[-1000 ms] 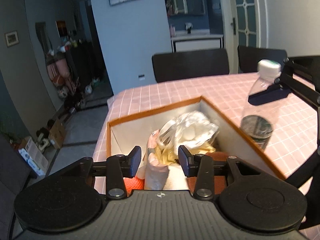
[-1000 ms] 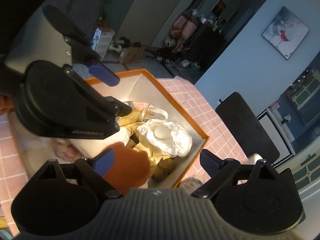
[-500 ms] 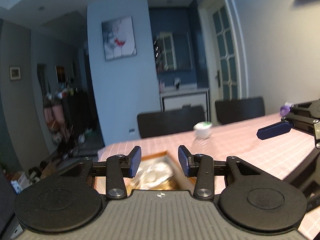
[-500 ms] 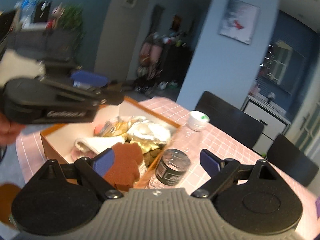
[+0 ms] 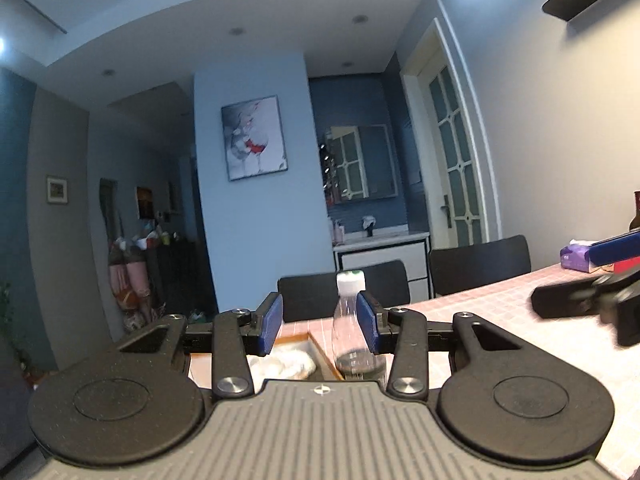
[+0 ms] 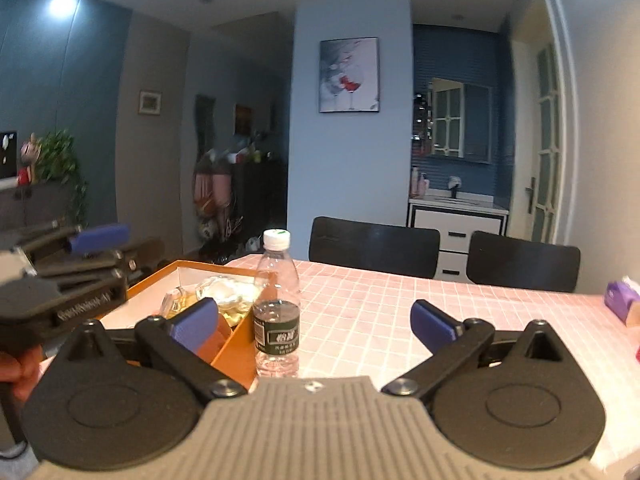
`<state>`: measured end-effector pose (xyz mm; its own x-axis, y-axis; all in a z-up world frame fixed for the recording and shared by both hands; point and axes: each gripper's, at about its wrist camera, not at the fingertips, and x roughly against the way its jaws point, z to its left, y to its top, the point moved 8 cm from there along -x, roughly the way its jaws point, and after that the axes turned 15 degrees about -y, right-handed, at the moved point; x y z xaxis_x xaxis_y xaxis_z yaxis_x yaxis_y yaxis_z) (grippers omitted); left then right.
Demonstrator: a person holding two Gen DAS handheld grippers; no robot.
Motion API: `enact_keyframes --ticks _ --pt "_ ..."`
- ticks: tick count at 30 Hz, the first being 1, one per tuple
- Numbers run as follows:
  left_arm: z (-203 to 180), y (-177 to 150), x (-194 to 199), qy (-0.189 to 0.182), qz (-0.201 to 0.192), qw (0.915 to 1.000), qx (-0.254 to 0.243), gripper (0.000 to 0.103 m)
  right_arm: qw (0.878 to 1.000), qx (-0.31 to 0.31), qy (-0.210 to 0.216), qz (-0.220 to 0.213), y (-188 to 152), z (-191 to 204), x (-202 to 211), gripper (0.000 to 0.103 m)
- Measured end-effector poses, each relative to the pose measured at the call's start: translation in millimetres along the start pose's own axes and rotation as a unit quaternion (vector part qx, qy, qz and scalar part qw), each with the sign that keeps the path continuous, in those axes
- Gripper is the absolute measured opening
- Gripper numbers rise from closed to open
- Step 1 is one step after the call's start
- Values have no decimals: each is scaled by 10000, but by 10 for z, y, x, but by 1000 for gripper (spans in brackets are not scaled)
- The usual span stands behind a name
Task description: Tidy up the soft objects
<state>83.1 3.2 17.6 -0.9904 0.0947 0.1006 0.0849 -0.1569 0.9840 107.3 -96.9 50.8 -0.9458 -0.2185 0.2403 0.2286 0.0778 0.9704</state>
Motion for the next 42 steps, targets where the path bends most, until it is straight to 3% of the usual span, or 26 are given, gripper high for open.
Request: enact_keyframes --ticks 3,8,12,16,19,24,28,42 --pt "-45 -81 25 97 40 9999 79 48 9991 -270 -281 -190 -110 -81 94 100" --pt "-146 -257 102 -9 255 9993 276 49 9965 -585 -590 -12 -366 -126 124 100" --pt "-209 -426 199 -81 351 9983 463 61 9947 -641 -784 198 -598 -107 17 100" --pt "-186 -569 211 -119 500 9950 858 71 9950 -622 -556 549 -825 -70 -102 100" --pt "-103 -668 233 123 671 9944 810 84 9934 -518 -570 845 -1022 -50 -164 100" --pt "-19 -821 203 462 1043 9884 1000 87 9914 -414 -460 1153 -1219 30 -243 100" --pt "-43 -852 215 471 1169 9868 1014 89 9913 -244 -486 1196 -1255 70 -306 100" --pt "-115 -891 174 478 1312 9855 961 90 9865 -526 -788 1333 -1192 -119 -383 100"
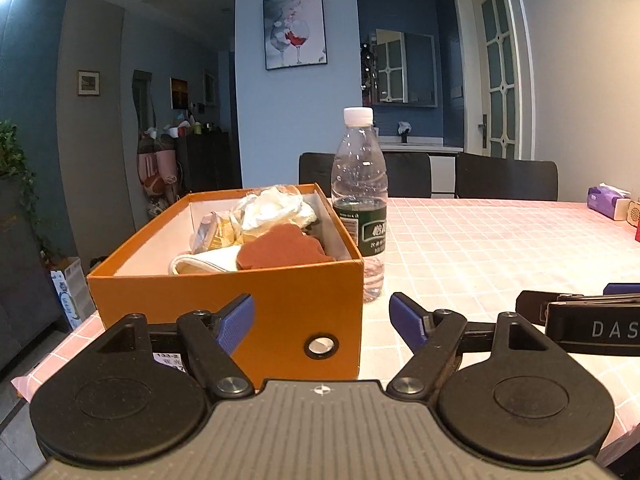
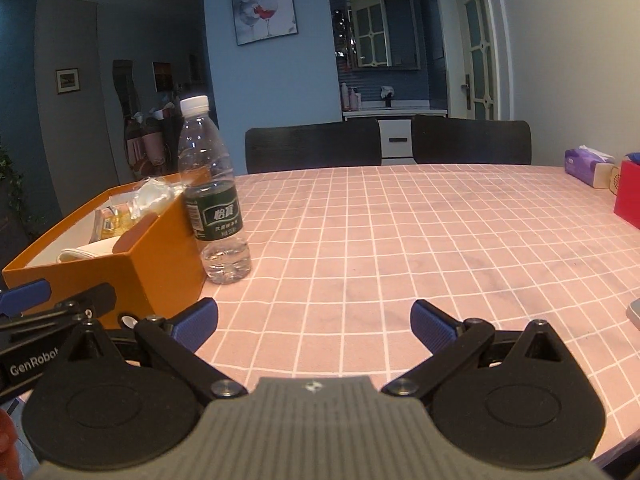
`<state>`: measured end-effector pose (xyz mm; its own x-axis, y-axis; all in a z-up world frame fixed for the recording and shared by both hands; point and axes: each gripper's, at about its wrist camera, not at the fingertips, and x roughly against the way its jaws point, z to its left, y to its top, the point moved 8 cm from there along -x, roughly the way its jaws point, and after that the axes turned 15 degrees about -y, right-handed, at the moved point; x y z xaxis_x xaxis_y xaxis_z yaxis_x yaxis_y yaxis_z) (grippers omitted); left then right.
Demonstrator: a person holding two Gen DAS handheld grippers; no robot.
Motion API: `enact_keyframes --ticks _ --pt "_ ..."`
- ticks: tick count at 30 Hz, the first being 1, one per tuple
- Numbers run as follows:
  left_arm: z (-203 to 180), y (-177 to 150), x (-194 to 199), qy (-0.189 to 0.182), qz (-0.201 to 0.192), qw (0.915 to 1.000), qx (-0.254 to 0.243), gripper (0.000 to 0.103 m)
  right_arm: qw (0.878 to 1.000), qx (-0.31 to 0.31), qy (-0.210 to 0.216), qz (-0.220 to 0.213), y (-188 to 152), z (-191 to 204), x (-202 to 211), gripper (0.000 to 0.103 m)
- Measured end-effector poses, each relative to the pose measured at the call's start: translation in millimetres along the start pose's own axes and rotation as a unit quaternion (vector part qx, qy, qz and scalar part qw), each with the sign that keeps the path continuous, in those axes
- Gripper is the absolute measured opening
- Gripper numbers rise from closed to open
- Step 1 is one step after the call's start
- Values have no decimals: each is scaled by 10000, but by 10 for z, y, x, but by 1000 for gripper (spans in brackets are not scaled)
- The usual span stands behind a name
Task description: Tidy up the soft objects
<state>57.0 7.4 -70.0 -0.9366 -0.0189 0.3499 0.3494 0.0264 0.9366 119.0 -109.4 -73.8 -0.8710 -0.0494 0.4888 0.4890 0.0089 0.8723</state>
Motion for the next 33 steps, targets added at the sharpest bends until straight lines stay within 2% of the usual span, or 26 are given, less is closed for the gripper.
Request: enact_keyframes --ticks 33 --pt "-5 9 -42 83 63 9999 20 90 10000 13 -87 43 -52 -1 -23 100"
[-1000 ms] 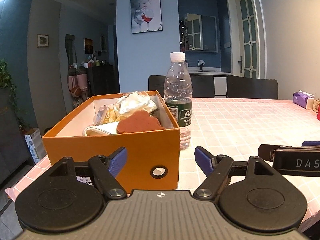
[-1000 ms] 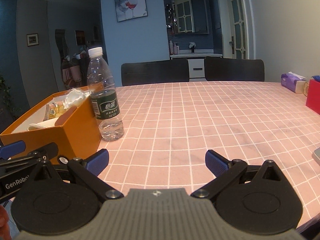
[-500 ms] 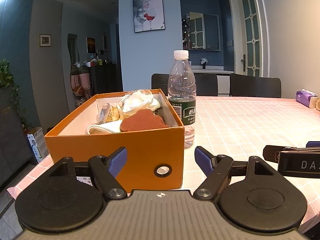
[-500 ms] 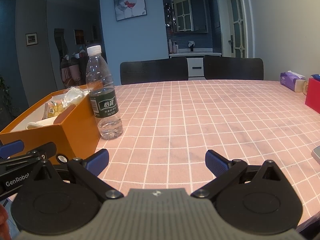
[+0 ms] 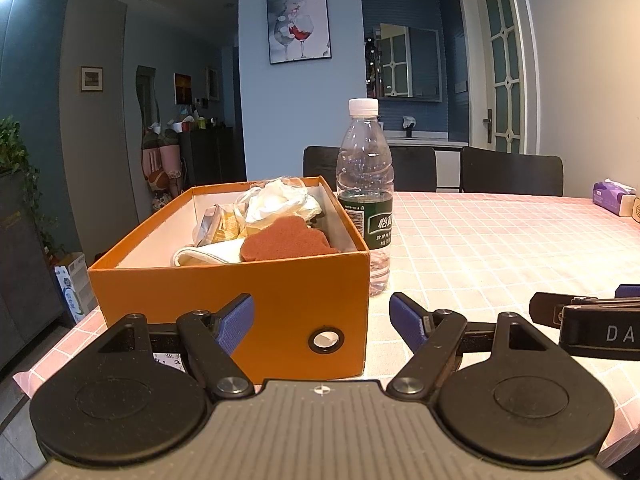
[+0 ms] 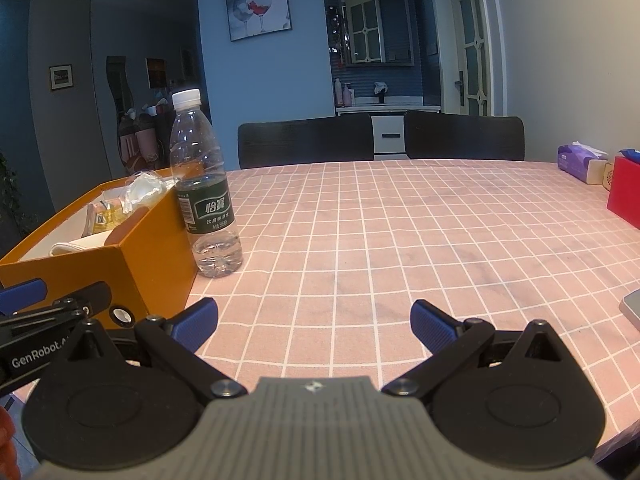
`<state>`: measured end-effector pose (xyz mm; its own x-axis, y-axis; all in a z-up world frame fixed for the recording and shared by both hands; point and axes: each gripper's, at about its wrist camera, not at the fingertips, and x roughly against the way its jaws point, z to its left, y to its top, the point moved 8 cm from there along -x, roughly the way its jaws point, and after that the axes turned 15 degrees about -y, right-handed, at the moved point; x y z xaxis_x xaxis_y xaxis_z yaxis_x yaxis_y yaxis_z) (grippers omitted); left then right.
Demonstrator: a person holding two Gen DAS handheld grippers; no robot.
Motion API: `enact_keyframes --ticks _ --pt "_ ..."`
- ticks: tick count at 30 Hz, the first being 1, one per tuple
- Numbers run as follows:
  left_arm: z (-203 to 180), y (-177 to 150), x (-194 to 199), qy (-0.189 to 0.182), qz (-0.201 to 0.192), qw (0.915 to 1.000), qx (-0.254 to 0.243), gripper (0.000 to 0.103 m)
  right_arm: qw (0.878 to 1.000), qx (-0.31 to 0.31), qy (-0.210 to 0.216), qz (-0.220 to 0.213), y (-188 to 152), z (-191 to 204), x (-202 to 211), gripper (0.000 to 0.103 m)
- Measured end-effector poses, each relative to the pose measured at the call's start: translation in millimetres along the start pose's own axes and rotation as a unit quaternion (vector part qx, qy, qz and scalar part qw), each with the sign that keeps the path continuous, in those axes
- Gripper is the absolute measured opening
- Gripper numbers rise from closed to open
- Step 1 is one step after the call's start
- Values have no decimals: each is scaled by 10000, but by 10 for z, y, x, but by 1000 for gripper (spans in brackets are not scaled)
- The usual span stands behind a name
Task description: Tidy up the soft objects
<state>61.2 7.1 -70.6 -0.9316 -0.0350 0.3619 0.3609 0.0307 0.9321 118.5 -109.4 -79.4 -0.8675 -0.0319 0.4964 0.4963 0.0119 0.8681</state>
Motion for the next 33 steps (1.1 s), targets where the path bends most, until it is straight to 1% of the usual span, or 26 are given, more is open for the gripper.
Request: enact_keyframes --ticks 33 --pt "20 -26 7 16 -8 10000 64 90 10000 38 33 64 -33 43 -22 100"
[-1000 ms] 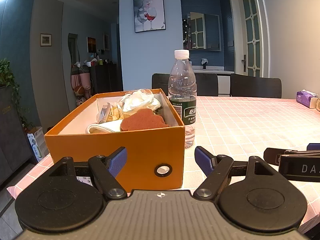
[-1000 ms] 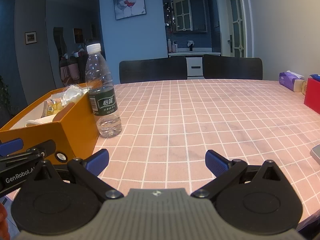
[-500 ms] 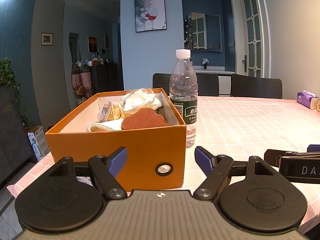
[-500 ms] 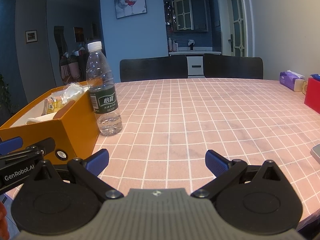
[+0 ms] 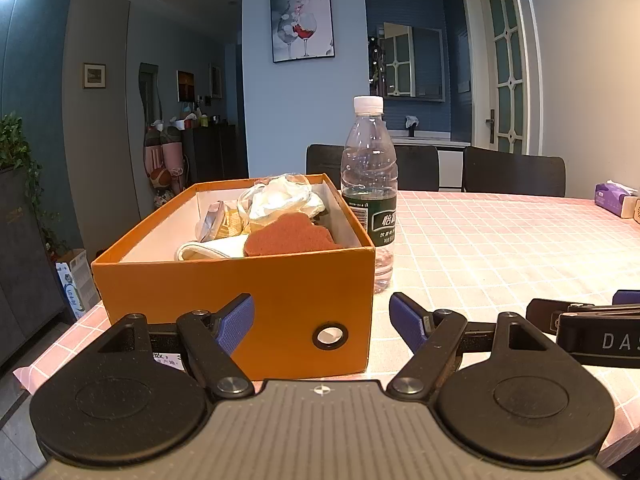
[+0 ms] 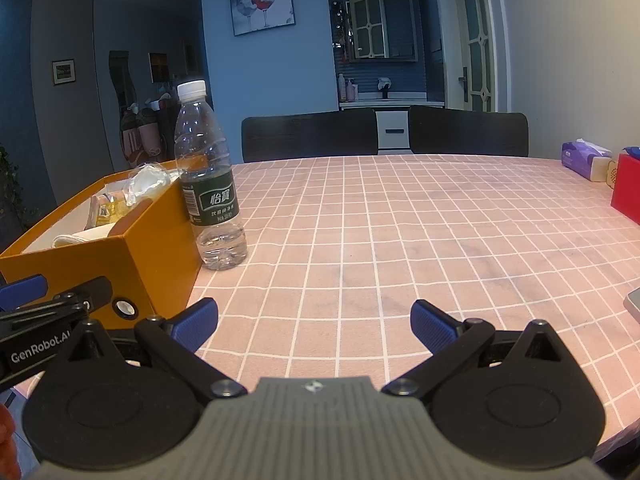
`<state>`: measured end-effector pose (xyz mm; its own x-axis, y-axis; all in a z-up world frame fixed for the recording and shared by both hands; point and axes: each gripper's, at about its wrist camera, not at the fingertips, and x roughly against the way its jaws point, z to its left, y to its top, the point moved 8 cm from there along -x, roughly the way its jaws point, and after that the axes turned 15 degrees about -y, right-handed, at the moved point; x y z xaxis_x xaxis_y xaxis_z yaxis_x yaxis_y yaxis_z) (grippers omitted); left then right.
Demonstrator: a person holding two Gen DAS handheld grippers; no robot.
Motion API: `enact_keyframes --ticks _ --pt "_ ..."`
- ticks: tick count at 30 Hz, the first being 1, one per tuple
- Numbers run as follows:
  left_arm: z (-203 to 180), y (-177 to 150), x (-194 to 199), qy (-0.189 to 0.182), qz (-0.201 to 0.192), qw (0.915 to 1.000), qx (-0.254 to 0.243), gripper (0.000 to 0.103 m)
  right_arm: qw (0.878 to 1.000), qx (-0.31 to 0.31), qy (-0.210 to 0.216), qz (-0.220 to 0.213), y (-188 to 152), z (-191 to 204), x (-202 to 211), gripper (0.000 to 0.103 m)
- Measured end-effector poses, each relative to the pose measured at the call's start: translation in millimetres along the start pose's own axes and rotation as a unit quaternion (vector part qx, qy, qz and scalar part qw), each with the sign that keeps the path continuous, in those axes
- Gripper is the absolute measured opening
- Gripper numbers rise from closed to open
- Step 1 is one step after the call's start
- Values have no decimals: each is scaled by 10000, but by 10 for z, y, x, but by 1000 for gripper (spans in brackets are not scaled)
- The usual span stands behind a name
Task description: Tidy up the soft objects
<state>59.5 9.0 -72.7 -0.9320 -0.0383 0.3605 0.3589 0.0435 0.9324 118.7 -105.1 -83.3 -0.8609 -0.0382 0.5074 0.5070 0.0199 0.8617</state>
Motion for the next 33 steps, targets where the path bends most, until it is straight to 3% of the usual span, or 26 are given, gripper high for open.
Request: enact_keyframes --ticks 33 --pt "-20 3 23 -4 -36 9999 -108 90 10000 16 8 10 -14 8 -7 100"
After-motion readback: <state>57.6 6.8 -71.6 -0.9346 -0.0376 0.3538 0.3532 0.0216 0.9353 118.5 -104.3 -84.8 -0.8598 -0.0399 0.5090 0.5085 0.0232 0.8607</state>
